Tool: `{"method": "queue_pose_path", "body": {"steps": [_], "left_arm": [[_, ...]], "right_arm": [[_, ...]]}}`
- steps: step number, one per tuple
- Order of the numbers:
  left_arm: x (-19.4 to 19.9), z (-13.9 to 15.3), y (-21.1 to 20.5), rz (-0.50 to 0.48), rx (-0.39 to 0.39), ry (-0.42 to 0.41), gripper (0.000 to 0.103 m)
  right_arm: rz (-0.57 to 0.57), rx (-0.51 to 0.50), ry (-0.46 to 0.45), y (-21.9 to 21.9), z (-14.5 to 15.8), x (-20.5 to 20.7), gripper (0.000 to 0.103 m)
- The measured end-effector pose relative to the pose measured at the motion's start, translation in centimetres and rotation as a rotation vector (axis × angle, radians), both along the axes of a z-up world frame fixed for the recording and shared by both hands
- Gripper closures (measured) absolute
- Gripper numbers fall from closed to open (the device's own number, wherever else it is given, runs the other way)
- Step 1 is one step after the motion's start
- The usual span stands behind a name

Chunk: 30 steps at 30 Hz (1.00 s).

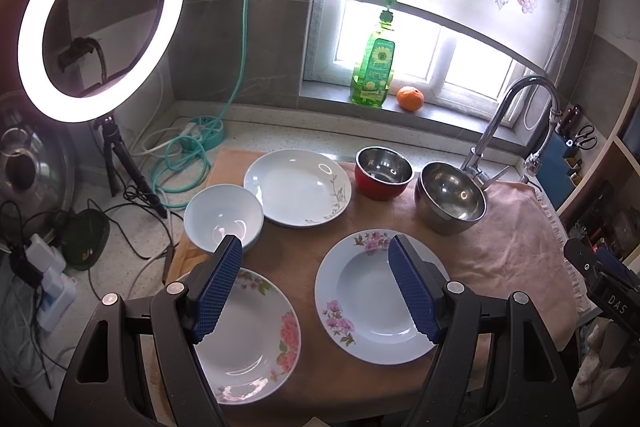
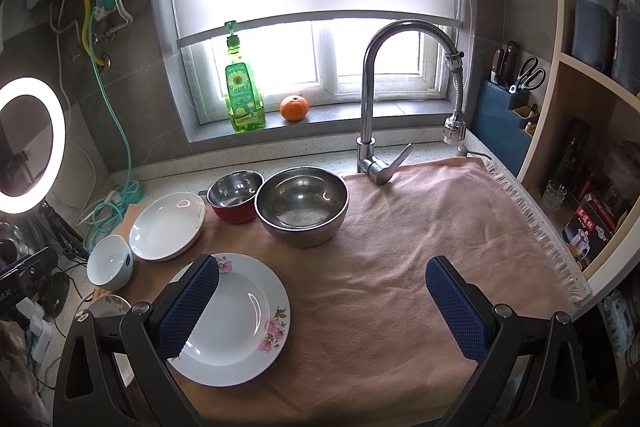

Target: Organize plates and bowls

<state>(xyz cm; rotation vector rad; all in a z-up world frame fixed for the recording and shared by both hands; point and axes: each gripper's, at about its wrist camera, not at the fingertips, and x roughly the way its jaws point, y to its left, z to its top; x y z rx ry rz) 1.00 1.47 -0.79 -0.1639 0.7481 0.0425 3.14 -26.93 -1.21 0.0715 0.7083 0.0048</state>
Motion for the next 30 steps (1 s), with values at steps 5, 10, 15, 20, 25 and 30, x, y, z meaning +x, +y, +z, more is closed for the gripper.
{"method": "queue_pose_path", "body": {"steps": [5,10,15,20,25,30], "left_arm": [[0.0,-0.2,0.0,-0.003,-0.006,0.004,0.027],[-0.1,-0.3,0.2,-0.001,-0.006,0.007,0.027],[0.0,-0.5,0.5,0.002,-0.012,0.016,0.027],[-0.1,-0.6,0.9,0.011,-0.014,0.022,0.027],[-0.2,-0.7,1.6,0.027,-0.016,0.028,0.027],[-0.3,-1.2,2.4,0.051,-0.028,0.042,0.027]], "right_arm": [[0.001,-0.001,0.004,0.0,-0.1,0.0,0.001],[0.0,-0.001,0.011,0.0,-0.3,0.0,0.001],[0.004,-0.002,0.019,0.2,-0.5,0.2,0.001],[0.012,0.002,0.038,0.4,-1.1,0.5,0.001],[0.028,0.002,0.048,0.8,-1.5,0.7,0.001],[0.06,0.007,0.061,1.4,-2.0,1.1,0.001]]}}
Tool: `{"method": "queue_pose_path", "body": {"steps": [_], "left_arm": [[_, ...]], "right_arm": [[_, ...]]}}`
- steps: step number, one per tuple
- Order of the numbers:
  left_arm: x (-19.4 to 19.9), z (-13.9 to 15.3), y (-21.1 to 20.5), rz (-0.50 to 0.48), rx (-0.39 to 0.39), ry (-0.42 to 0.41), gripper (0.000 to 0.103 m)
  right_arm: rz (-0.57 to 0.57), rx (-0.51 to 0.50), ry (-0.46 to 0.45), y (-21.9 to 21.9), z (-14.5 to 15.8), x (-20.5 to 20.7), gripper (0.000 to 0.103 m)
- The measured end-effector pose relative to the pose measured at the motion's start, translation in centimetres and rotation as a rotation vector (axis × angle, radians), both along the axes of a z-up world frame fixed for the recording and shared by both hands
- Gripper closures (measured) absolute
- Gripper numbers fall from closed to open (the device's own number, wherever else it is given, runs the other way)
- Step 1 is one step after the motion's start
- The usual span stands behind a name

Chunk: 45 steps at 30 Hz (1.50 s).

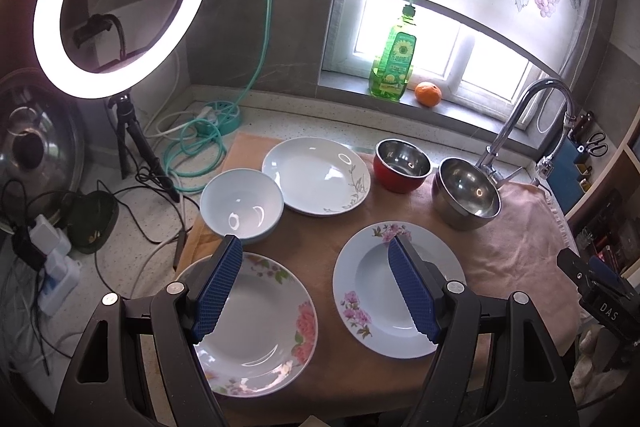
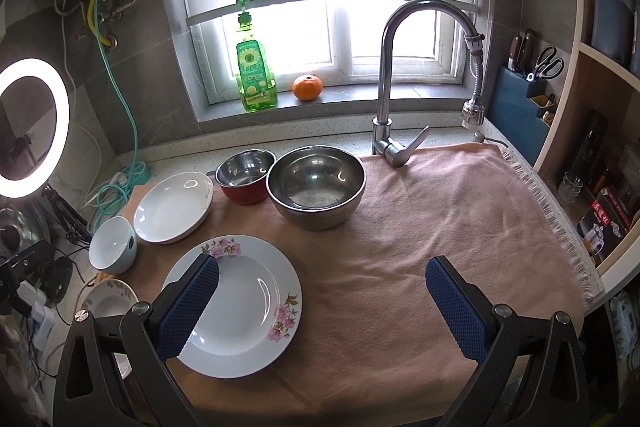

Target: Organize plates and bowls

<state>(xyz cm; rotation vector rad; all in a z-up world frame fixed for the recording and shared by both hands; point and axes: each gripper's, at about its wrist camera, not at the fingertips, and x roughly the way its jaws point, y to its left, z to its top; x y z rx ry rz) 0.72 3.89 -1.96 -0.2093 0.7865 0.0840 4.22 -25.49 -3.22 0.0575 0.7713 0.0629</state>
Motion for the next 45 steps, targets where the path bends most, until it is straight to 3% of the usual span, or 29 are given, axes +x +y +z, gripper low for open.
{"method": "queue_pose_path", "body": {"steps": [17,27,31,39,41,45], "left_arm": [[-0.9,-3.2,3.5,0.09,-0.054,0.087,0.027],[0.2,-5.9,2.8,0.051,-0.104,0.16,0.03],[1.2,-7.0,2.1,0.012,-0.132,0.192,0.044],[3.2,-8.8,0.7,-0.067,-0.18,0.245,0.063],[3.9,-9.2,0.5,-0.09,-0.194,0.259,0.076],[5.2,-10.6,0.1,-0.124,-0.238,0.306,0.081]], "right_arm": [[0.119,0.059,0.124,1.4,-4.6,2.2,0.001],[0.128,0.096,0.214,0.6,-7.7,3.6,0.016],[0.132,0.124,0.246,0.1,-8.7,4.3,0.024],[0.155,0.175,0.302,-0.6,-10.5,5.8,0.051],[0.158,0.192,0.319,-0.7,-10.9,6.2,0.053],[0.157,0.231,0.36,-1.1,-12.2,7.2,0.055]]}}
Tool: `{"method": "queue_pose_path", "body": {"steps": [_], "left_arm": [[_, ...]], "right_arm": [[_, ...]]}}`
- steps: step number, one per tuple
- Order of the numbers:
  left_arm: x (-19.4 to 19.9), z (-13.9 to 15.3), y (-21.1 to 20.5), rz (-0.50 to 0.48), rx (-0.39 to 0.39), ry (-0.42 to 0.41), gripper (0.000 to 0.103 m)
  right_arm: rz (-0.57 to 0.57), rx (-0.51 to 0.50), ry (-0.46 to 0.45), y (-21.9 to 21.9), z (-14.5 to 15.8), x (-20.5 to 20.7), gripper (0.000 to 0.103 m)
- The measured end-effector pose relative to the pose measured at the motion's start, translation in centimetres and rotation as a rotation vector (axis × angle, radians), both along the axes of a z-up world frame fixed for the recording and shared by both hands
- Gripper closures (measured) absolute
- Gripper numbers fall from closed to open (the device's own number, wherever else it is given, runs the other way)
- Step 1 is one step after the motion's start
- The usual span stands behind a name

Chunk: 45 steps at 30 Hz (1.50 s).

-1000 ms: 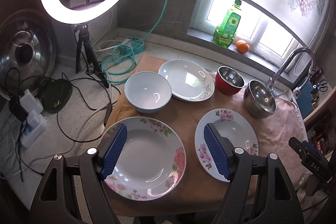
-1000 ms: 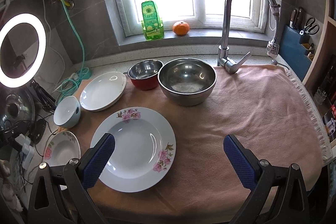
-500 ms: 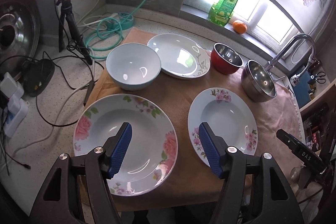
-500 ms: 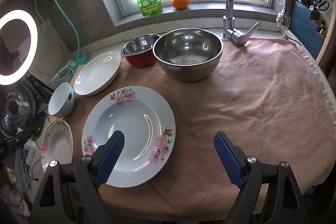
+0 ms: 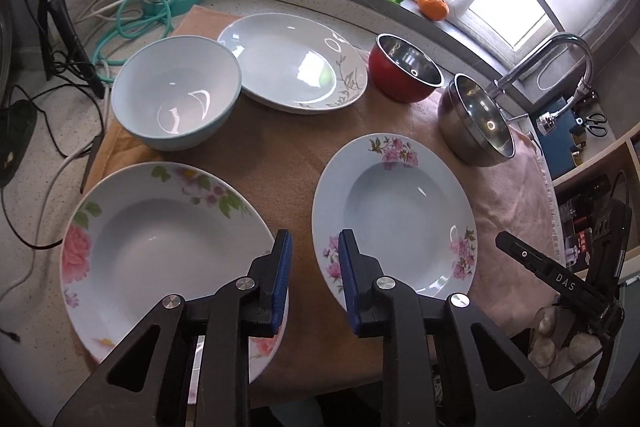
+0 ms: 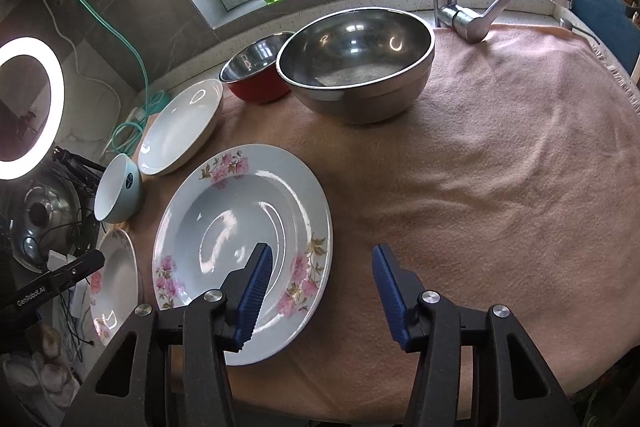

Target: Organize plates and bowls

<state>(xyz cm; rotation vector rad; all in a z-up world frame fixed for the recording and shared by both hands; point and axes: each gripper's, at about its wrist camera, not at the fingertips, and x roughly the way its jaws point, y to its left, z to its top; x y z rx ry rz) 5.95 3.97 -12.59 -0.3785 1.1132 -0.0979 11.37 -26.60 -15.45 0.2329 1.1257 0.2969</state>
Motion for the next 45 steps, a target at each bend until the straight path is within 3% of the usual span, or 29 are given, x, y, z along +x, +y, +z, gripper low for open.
{"method": "queue_pose_path", "body": {"steps": [5,18,45], "left_arm": [[1.3,-1.2,-0.7,-0.014,-0.016,0.034,0.082],[4.5,-3.0,-0.7,0.002,-0.004,0.089,0.082],[5.2,-4.2,-1.1,-0.013,0.001,0.133,0.09]], "right_arm": [[0.001,0.026,0.043,-0.4,-1.5,1.0,0.064],[-0.026,0.122,0.151,-1.5,-4.3,3.3,0.065],[0.009,0.217,0.204,-0.9,-5.0,3.8,0.084]]}}
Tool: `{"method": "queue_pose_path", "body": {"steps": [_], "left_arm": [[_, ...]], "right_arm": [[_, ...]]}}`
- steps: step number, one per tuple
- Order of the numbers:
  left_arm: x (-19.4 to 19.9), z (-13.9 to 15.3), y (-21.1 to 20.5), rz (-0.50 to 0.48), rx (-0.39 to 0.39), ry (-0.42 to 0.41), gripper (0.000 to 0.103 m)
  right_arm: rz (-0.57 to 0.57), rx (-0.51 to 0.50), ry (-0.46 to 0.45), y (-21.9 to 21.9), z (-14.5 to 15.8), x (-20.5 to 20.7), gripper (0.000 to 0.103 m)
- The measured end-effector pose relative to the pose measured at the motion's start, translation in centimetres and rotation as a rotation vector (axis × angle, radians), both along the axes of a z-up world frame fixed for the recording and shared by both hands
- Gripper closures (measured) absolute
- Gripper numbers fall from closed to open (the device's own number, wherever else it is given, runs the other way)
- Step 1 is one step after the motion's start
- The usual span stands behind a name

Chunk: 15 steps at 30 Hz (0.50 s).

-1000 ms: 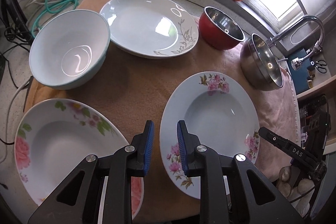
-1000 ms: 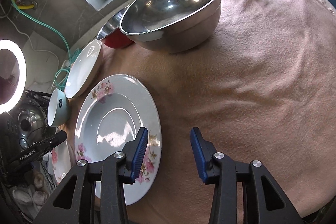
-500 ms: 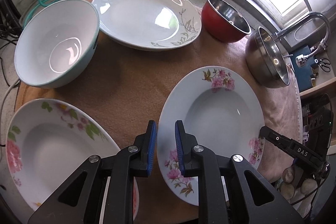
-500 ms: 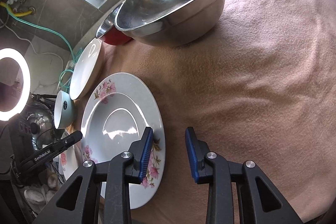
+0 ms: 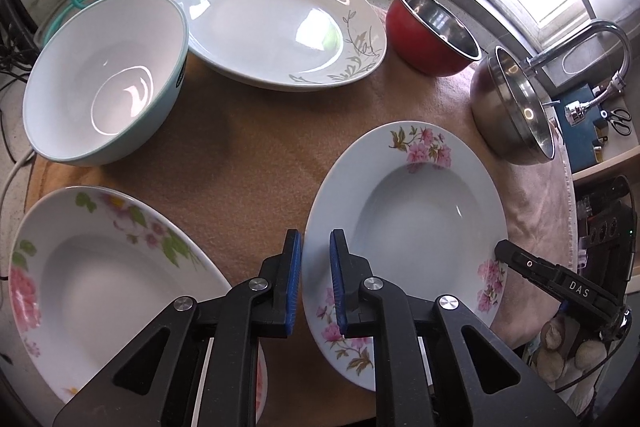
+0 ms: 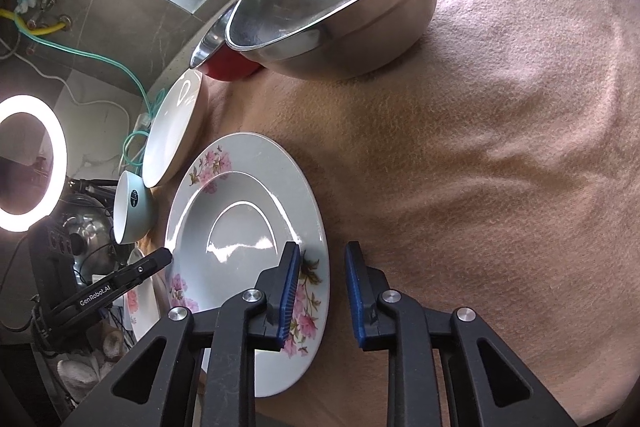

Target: Organize plates and bowls

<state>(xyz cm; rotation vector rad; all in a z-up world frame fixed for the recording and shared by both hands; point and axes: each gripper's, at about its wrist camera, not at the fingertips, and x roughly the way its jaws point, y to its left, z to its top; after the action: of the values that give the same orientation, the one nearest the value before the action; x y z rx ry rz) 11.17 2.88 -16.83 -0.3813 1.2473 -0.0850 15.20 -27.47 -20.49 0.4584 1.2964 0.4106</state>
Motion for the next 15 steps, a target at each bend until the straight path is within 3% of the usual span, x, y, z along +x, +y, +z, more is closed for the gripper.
{"method": "queue_pose_path", "body": {"steps": [15], "left_arm": [[-0.23,0.01,0.23,0.002,-0.023,0.016,0.09]], "right_arm": [[0.016,-0.035,0.003,0.77,0.08,0.01,0.086]]}}
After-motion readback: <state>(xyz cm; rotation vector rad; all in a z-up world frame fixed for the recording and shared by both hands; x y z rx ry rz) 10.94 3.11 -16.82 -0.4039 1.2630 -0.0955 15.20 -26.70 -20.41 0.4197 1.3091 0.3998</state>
